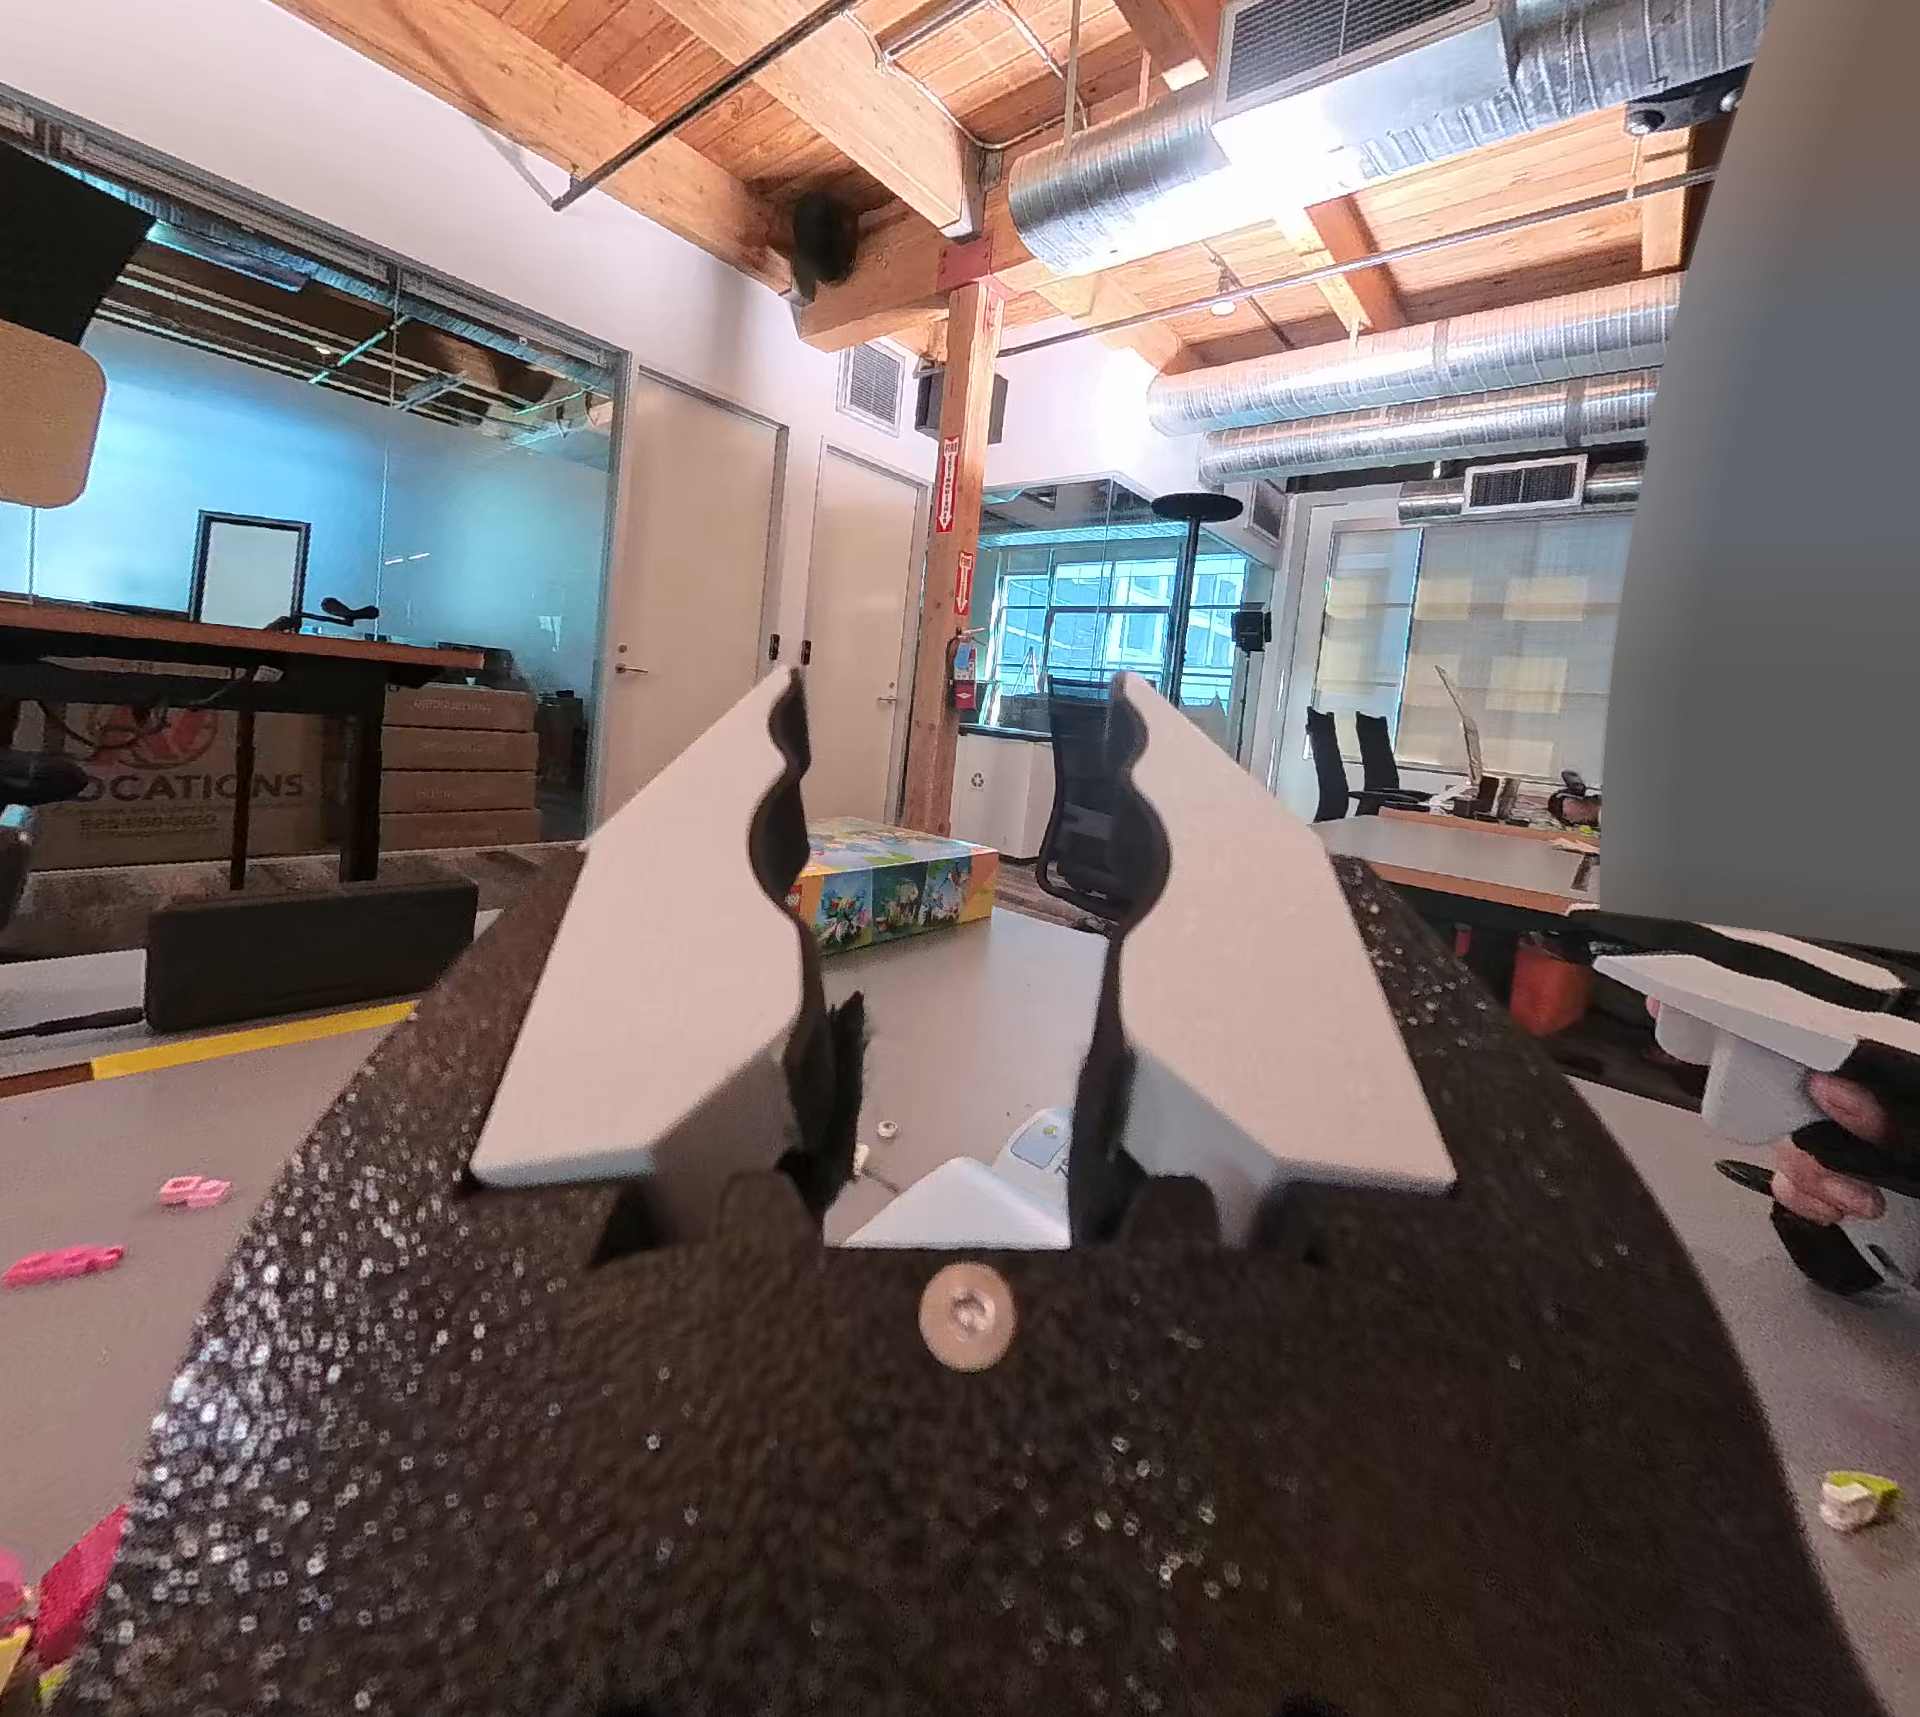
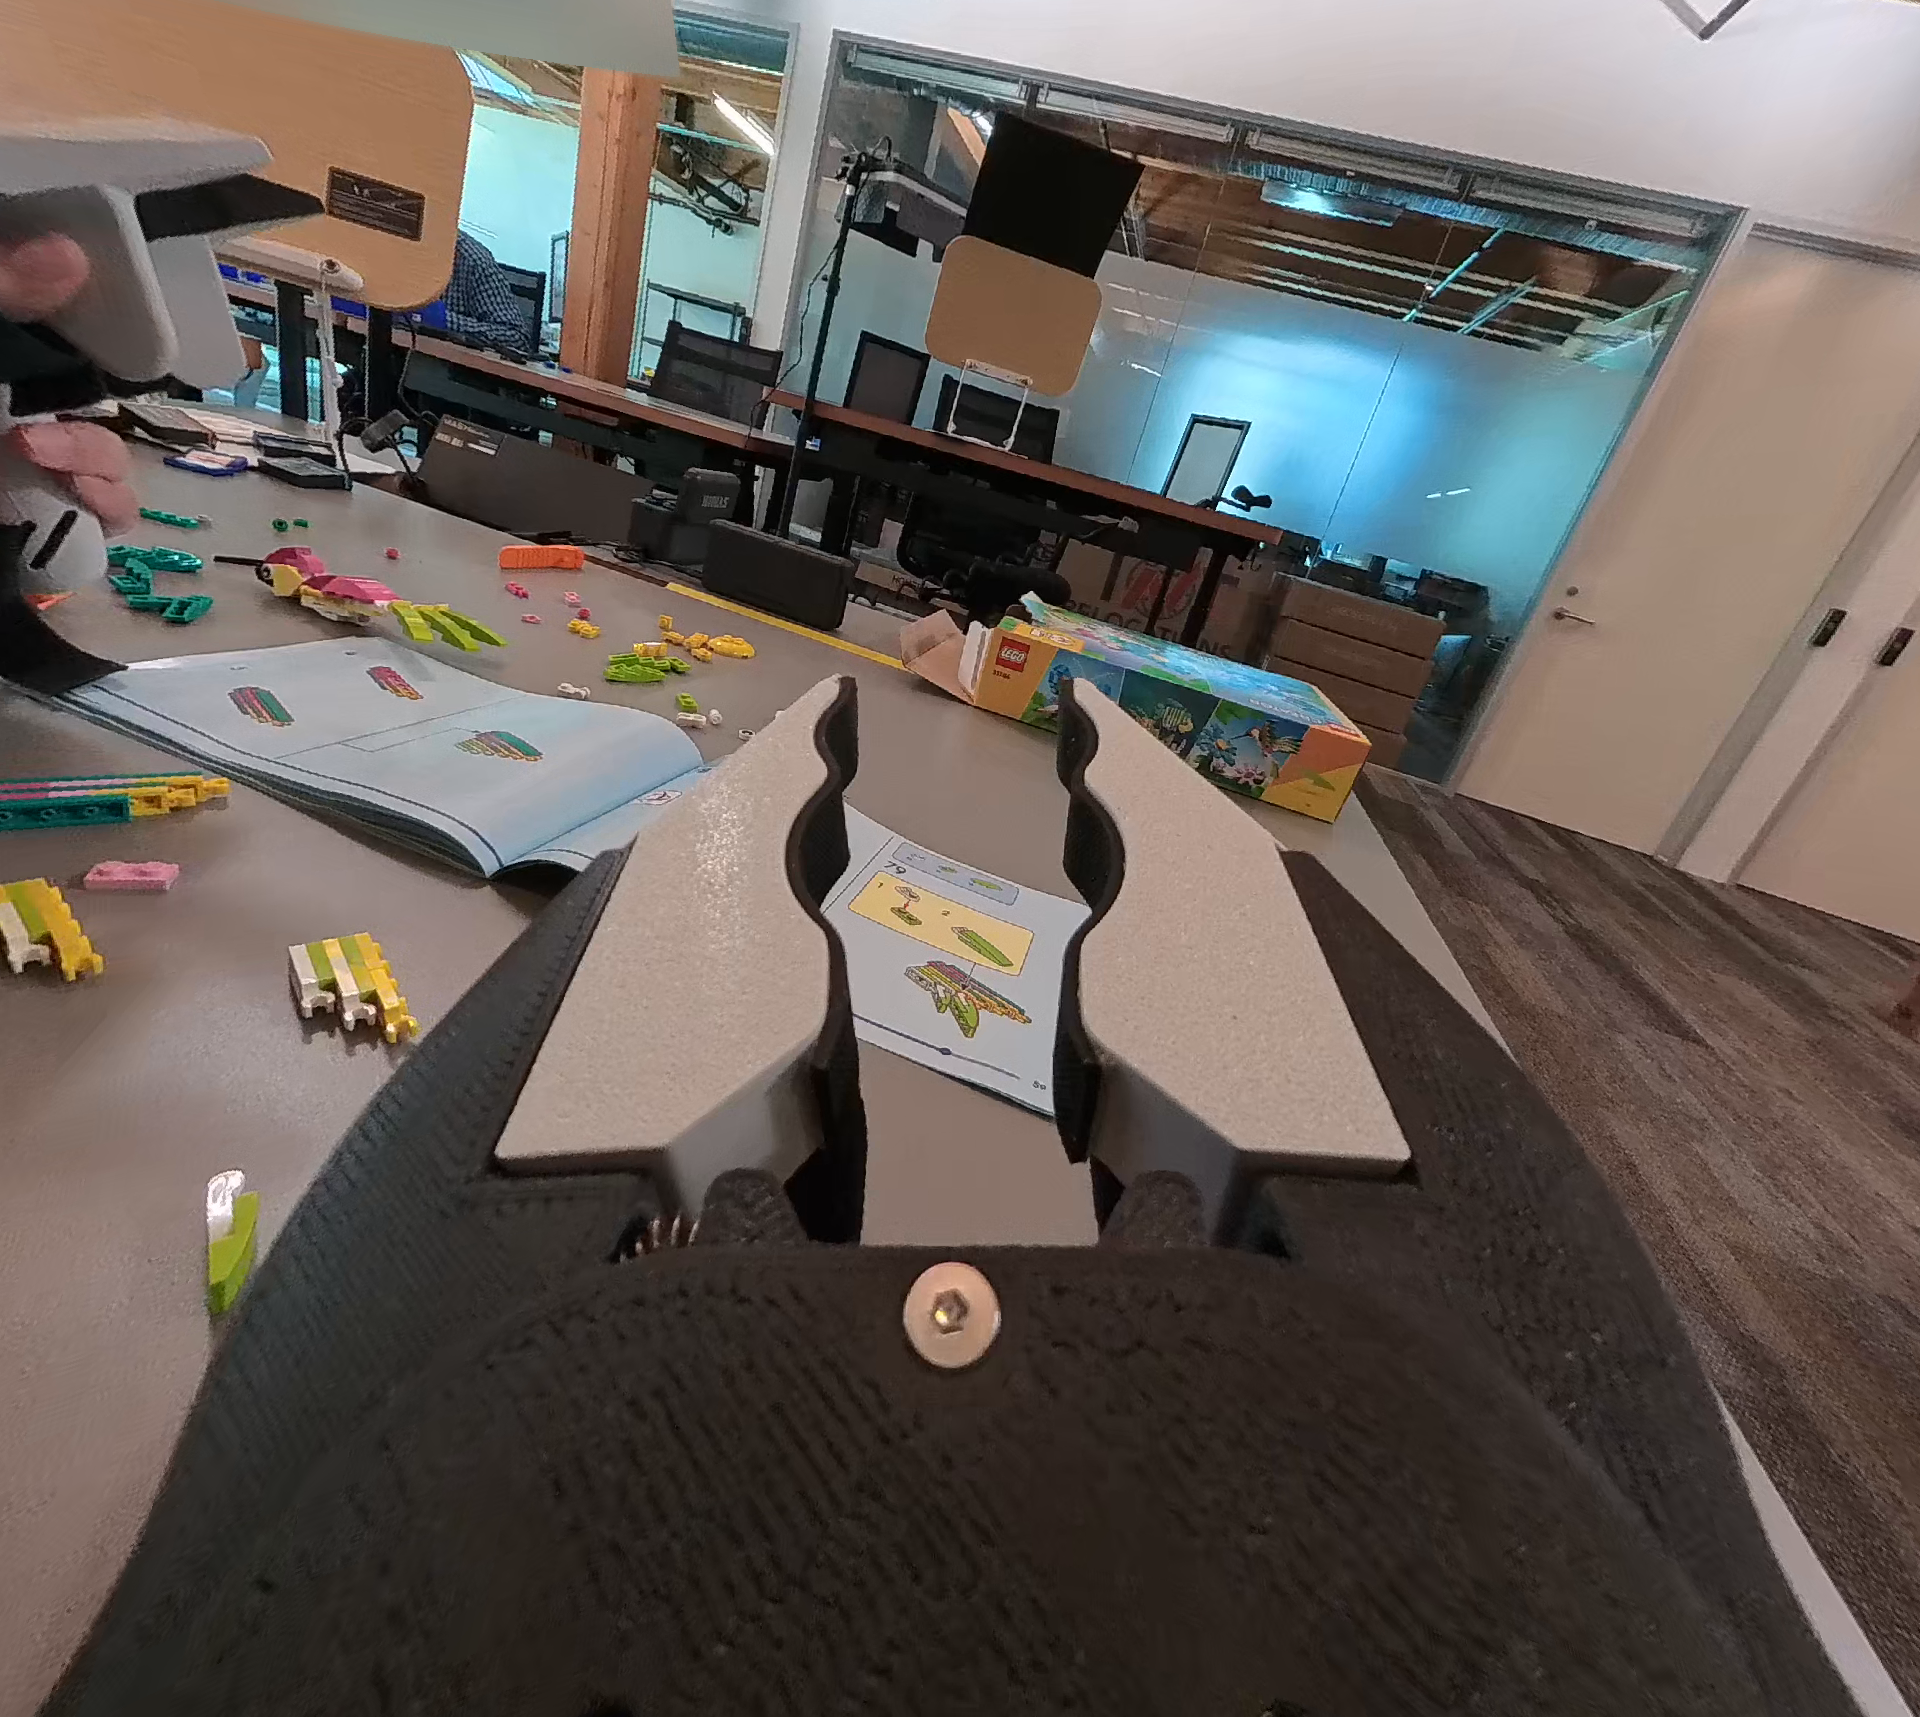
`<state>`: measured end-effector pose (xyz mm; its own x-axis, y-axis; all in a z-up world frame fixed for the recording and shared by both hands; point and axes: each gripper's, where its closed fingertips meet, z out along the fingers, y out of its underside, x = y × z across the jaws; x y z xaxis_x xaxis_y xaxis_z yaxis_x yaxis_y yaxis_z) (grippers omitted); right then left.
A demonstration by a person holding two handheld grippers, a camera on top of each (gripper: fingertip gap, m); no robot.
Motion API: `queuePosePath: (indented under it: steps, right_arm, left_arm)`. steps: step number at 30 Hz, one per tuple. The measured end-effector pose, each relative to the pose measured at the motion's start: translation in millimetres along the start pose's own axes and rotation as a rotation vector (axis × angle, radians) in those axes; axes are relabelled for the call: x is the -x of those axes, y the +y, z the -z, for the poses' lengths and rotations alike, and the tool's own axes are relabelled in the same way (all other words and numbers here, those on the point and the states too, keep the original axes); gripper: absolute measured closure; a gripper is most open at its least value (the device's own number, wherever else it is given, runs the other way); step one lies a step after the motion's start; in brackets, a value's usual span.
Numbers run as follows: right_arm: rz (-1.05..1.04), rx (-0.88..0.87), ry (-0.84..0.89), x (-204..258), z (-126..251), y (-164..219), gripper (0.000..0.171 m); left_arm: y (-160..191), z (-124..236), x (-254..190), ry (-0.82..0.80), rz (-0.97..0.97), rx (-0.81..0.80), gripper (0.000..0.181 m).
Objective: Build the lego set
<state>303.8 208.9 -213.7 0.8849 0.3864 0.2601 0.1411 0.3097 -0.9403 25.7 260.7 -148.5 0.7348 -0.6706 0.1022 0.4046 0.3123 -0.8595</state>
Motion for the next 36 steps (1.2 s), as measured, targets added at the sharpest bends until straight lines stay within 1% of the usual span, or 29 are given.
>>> queuePosePath:
  steps: [19, 24, 27, 29, 31, 33, 36]
  right_arm:
    - [-0.002, -0.002, -0.003, -0.1, 0.1, -0.3, 0.134]
    - [-0.006, -0.002, -0.013, 0.7, -0.2, -0.1, 0.134]
    - [-0.005, 0.004, -0.04, 5.7, -0.6, 0.0, 0.133]
    - [0.001, 0.009, -0.06, 9.9, -0.9, 0.1, 0.132]
    - [0.014, 0.014, -0.067, 12.0, -1.1, 0.5, 0.132]
    - [0.026, 0.016, -0.073, 14.2, -1.2, 0.3, 0.132]
    - [0.041, 0.02, -0.081, 16.7, -1.7, 0.6, 0.132]
  left_arm:
    - [1.1, -0.2, -3.2, 0.014, -0.01, 0.003, 0.126]
    - [2.1, -3.2, -16.2, 0.076, -0.012, 0.027, 0.126]
    - [10.3, -8.4, -29.4, 0.145, 0.014, 0.102, 0.124]
    - [18.5, -12.0, -35.5, 0.177, 0.011, 0.181, 0.122]
    - [31.8, -12.6, -37.2, 0.176, -0.027, 0.301, 0.122]
    - [37.7, -7.9, -42.3, 0.187, -0.048, 0.405, 0.123]
    - [50.4, 11.1, -52.4, 0.214, -0.105, 0.588, 0.124]
